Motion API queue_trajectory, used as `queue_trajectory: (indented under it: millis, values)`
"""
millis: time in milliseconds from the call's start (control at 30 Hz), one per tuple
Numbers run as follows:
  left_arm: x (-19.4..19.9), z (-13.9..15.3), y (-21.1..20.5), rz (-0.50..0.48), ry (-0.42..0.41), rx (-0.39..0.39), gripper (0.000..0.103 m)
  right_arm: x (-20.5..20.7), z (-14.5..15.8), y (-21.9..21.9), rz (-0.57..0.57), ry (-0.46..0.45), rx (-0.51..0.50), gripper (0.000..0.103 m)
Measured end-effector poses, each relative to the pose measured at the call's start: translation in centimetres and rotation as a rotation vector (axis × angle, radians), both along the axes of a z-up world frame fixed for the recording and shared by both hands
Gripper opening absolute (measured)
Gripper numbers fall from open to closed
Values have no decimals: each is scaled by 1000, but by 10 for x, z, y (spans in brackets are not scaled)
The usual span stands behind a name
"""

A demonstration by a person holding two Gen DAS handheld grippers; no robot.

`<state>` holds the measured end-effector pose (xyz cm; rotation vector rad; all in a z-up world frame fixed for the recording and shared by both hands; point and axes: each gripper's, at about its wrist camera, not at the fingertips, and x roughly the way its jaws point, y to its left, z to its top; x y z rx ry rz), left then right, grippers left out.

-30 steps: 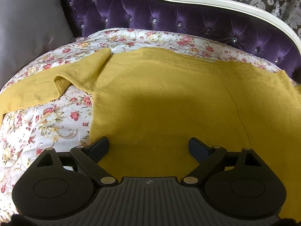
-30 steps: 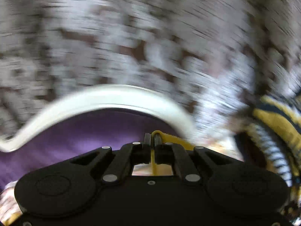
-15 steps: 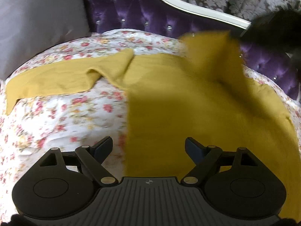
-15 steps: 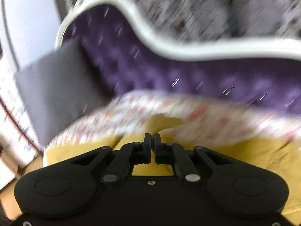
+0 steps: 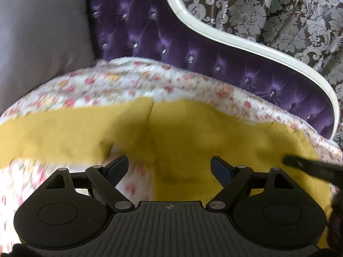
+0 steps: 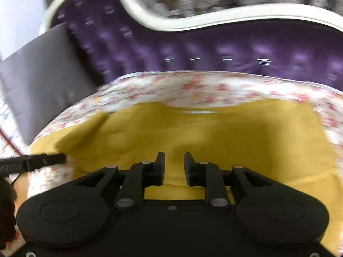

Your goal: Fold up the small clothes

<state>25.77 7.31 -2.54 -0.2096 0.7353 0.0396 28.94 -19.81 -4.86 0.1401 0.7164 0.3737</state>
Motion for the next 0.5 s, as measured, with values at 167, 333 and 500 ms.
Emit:
queue_trajectory:
  millis: [167,333,500]
  values:
    - [51,-12,-11,-37,73,73,84,1,-3,-47,-136,-7,11,32]
    - [74,-46,-12,-42,227,42,71,3,-7,-84,-234,-5,42,44]
    - [60,-29,-20,-103,73,21,7,3,-16,-99,-258,1,64,44]
